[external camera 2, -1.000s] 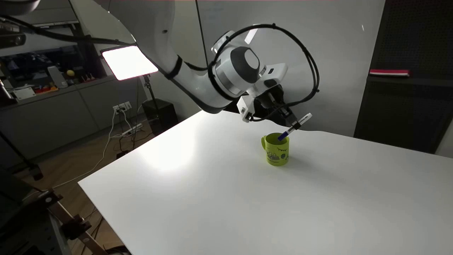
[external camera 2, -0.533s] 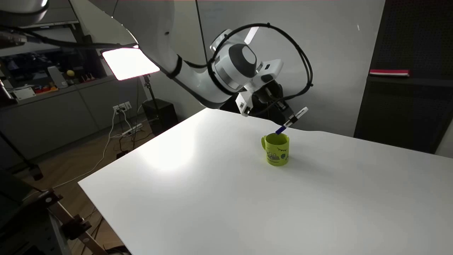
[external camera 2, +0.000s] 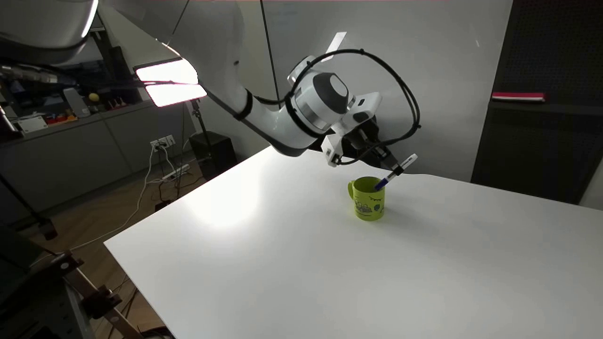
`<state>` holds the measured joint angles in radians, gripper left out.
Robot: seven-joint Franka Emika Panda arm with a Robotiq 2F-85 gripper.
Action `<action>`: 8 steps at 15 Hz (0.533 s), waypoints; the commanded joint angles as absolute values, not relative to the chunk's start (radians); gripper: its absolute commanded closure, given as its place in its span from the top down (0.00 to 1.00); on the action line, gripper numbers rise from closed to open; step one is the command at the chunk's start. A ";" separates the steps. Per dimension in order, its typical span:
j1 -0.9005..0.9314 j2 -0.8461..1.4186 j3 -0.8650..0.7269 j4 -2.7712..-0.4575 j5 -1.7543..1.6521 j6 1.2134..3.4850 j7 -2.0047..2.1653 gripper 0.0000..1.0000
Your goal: Put the marker in the cup
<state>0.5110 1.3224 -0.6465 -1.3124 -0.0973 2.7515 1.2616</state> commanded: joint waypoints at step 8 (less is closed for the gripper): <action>0.466 1.457 -0.694 -1.123 -0.182 2.683 1.408 0.04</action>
